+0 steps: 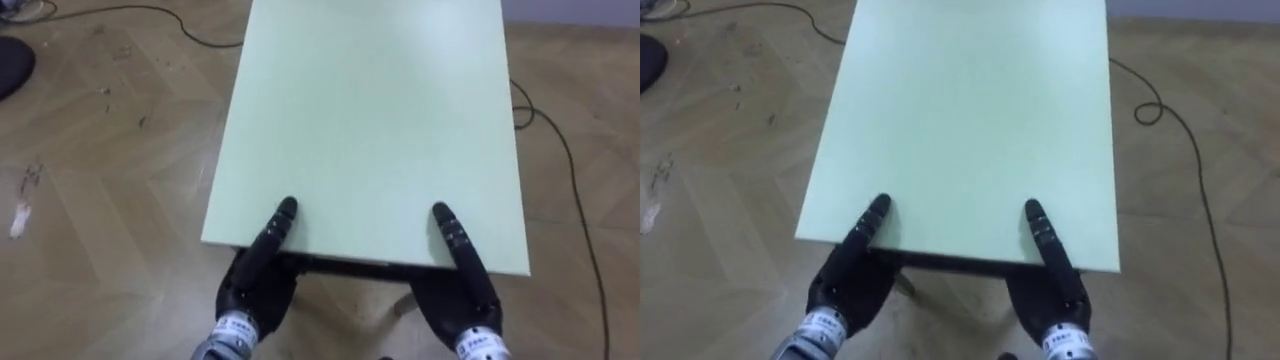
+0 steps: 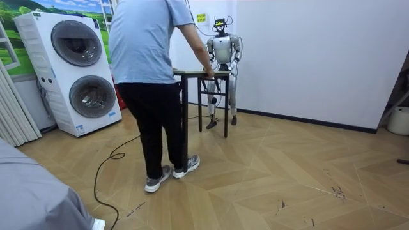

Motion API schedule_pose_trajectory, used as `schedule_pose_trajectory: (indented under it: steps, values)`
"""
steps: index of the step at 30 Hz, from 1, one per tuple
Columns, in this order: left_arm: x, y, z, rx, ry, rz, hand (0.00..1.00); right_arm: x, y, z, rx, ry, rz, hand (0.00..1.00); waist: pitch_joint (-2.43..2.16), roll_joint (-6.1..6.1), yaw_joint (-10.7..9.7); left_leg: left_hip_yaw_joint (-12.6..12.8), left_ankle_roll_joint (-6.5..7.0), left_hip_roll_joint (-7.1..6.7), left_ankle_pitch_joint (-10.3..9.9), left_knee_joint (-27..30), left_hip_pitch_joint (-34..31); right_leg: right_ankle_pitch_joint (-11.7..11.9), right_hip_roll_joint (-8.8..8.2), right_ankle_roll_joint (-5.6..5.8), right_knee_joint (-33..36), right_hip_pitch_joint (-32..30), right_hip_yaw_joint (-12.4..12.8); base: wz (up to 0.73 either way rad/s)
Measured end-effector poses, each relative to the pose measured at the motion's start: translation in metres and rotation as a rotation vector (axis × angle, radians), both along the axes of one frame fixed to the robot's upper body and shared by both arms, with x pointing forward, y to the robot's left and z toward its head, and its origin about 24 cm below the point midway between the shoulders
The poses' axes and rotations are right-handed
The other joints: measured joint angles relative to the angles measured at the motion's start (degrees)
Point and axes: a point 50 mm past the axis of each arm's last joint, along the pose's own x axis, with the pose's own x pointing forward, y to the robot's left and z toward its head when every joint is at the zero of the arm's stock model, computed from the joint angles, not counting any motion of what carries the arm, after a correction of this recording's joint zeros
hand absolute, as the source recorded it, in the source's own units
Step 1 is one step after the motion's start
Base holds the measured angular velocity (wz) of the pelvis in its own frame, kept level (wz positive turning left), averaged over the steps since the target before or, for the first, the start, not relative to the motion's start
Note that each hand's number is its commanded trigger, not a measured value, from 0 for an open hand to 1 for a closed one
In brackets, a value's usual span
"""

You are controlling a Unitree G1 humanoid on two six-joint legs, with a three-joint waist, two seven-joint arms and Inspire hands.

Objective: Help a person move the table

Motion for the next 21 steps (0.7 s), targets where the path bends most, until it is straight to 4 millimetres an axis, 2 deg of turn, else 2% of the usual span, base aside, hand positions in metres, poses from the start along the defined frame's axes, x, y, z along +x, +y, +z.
schedule_pose_trajectory:
  steps: [2,3,4,6,7,8,9,10,11,12,13,14,15,19,20,21]
  values:
    - [-0.004,0.000,-0.003,-0.001,0.015,0.001,1.00,-0.002,0.000,-0.002,-0.007,0.010,0.003,1.00,-0.12,-0.46,0.0,0.8,0.78,-1.04,0.8,-0.2,-0.3,1.4,-0.86,0.41,-1.3,0.4,0.5,-0.03]
    - [-0.006,0.000,-0.004,-0.001,0.023,0.003,1.00,-0.004,0.001,-0.003,-0.006,0.017,0.004,1.00,-0.07,-1.11,-0.2,1.0,1.19,-1.84,1.2,-0.1,-0.5,2.3,-1.40,0.68,-1.7,0.4,1.1,0.00]
    - [-0.008,0.001,-0.005,-0.001,0.028,0.005,1.00,-0.005,0.001,-0.005,-0.008,0.024,0.008,1.00,-0.14,-1.38,-0.3,1.2,1.45,-2.08,1.4,0.0,-0.6,2.8,-1.65,0.77,-2.2,0.5,1.4,0.06]
    - [-0.014,0.002,-0.009,0.000,0.052,0.011,1.00,-0.010,0.003,-0.008,-0.004,0.046,0.021,1.00,-0.15,-2.61,-1.3,1.4,2.53,-3.72,2.5,-0.1,-0.6,5.2,-2.70,1.56,-4.4,1.6,2.1,0.09]
    - [-0.015,0.002,-0.010,-0.001,0.056,0.010,1.00,-0.010,0.003,-0.008,-0.005,0.050,0.025,1.00,-0.08,-2.79,-1.3,1.4,2.90,-4.06,2.8,0.0,-0.7,6.2,-3.02,1.74,-5.5,2.1,2.0,0.05]
    - [-0.017,0.001,-0.011,-0.003,0.063,0.011,1.00,-0.011,0.001,-0.009,-0.007,0.056,0.020,1.00,-0.06,-3.18,-1.4,1.8,3.64,-4.83,3.3,0.1,-0.9,7.6,-3.37,2.75,-7.1,2.7,2.6,0.00]
    - [-0.018,0.001,-0.012,-0.004,0.072,0.011,1.00,-0.013,0.001,-0.010,-0.007,0.062,0.020,1.00,-0.10,-3.43,-1.4,2.5,4.39,-4.94,3.7,0.1,-1.0,8.5,-3.81,4.73,-8.4,3.1,3.4,-0.04]
    - [-0.019,0.002,-0.013,-0.003,0.075,0.010,1.00,-0.013,0.001,-0.010,-0.008,0.063,0.021,1.00,-0.01,-3.27,-1.3,2.6,4.75,-4.89,3.9,0.2,-1.2,8.4,-4.04,6.03,-7.8,3.1,3.5,0.04]
    - [-0.019,0.001,-0.014,-0.003,0.080,0.011,1.00,-0.014,0.000,-0.011,-0.014,0.072,0.020,1.00,0.40,-2.49,-1.6,1.9,5.18,-4.48,4.3,0.1,-1.3,4.7,-4.38,6.17,-1.8,2.9,3.8,0.15]
    - [-0.020,0.002,-0.015,0.003,0.082,0.007,1.00,-0.017,0.000,-0.012,-0.013,0.079,0.015,1.00,0.43,-2.39,-1.7,1.4,5.35,-4.42,5.3,-0.8,-1.3,-0.9,-5.11,6.00,5.6,2.9,3.8,0.15]
    - [-0.020,0.003,-0.015,0.005,0.081,0.005,1.00,-0.017,0.000,-0.012,-0.011,0.080,0.015,1.00,0.39,-2.45,-1.5,1.4,5.33,-4.42,5.8,-1.4,-1.4,-2.9,-5.30,6.03,8.5,3.1,4.2,0.04]
    - [-0.020,0.003,-0.015,0.011,0.081,0.002,1.00,-0.018,0.001,-0.013,-0.009,0.082,0.015,1.00,0.38,-2.46,-1.4,1.3,5.29,-4.47,6.9,-2.5,-1.5,-6.3,-5.52,6.43,11.9,4.7,4.8,-0.04]
    - [-0.022,0.004,-0.016,0.016,0.084,0.000,1.00,-0.019,0.002,-0.013,-0.007,0.084,0.016,1.00,0.38,-2.48,-1.3,1.3,5.24,-4.64,7.7,-3.5,-1.5,-8.6,-5.28,7.29,11.7,7.1,5.0,-0.04]
    - [-0.030,0.005,-0.020,0.013,0.102,0.002,1.00,-0.023,0.004,-0.015,-0.024,0.090,0.029,1.00,0.35,-2.67,-0.6,2.4,4.50,-4.95,9.2,-5.1,-1.2,-9.4,-3.86,6.88,4.1,10.8,5.6,-0.17]
    - [-0.033,0.006,-0.021,0.013,0.109,0.003,1.00,-0.025,0.004,-0.016,-0.024,0.098,0.031,1.00,0.37,-2.54,0.0,2.5,4.06,-4.66,9.6,-5.5,-1.0,-9.2,-2.82,6.15,1.6,11.7,6.5,-0.22]
    - [-0.034,0.007,-0.022,0.020,0.112,-0.002,1.00,-0.028,0.004,-0.017,-0.020,0.109,0.032,1.00,0.34,-2.70,0.2,2.5,3.88,-4.53,10.5,-6.4,-0.5,-8.9,-2.29,6.36,-0.4,12.5,6.4,-0.11]
